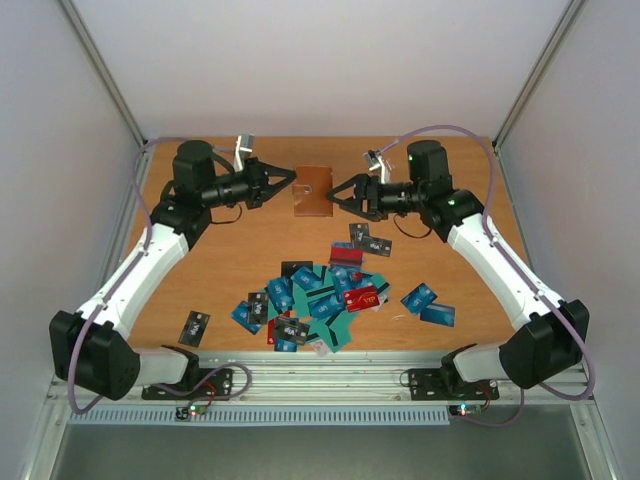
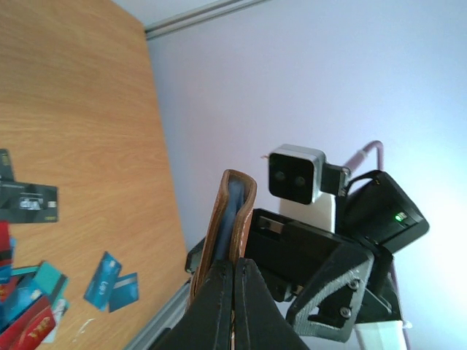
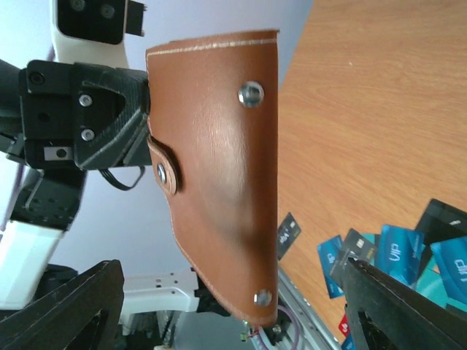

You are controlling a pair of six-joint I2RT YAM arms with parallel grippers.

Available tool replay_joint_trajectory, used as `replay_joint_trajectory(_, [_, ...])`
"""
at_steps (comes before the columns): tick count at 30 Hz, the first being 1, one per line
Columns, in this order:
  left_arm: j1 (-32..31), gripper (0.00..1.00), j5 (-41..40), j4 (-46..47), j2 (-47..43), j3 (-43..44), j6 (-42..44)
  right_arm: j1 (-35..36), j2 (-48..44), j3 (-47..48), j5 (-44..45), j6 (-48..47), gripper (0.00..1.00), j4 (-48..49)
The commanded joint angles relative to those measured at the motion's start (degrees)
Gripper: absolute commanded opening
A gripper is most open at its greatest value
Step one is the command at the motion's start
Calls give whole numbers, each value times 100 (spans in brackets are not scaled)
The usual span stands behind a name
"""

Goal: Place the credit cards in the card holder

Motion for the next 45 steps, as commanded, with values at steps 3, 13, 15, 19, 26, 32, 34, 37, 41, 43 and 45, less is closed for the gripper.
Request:
replay_joint_trajectory(3, [-179,0,381,1304,-64,-20,-802,32,208,415,-426,635,77,723])
replay_joint_trajectory(13, [-346,0,457,1297,30,25,-803,35,320,711,-666,857,37,849])
replay_joint_trajectory(15, [-355,0,405,1256,13,-11,-763,35,279,702,-683,838,27,782])
replay_joint_trajectory(19, [-364,16,261,549,-5,144,-456,42,170,684,-642,723,11,527])
replay_joint_trajectory(26, [-369,66,-899,-2581,-116,1236,1657,86,-51,829,85,96,1,-713])
replay_joint_trajectory(32, [-829,67,-1893,-4153,-68,2080,3073,377,173,1413,1263,-406,1,-2180])
replay_joint_trajectory(34, [-1139,66,-2223,-4362,-23,2214,3339,511,294,1645,1553,-488,1,-2538])
replay_joint_trajectory(37, [-1659,62,-2828,-4441,4,2240,3702,698,456,1990,1923,-543,1,-2943])
replay_joint_trajectory(41, [-2216,58,-3251,-4460,115,2276,3957,887,556,2223,2108,-469,1,-3141])
replay_joint_trajectory(43, [-2388,58,-3438,-4524,201,2330,4018,957,559,2254,2129,-427,1,-3148])
replay_joint_trajectory(45, [-2521,56,-3651,-4617,295,2392,4066,1019,548,2273,2133,-382,1,-3140])
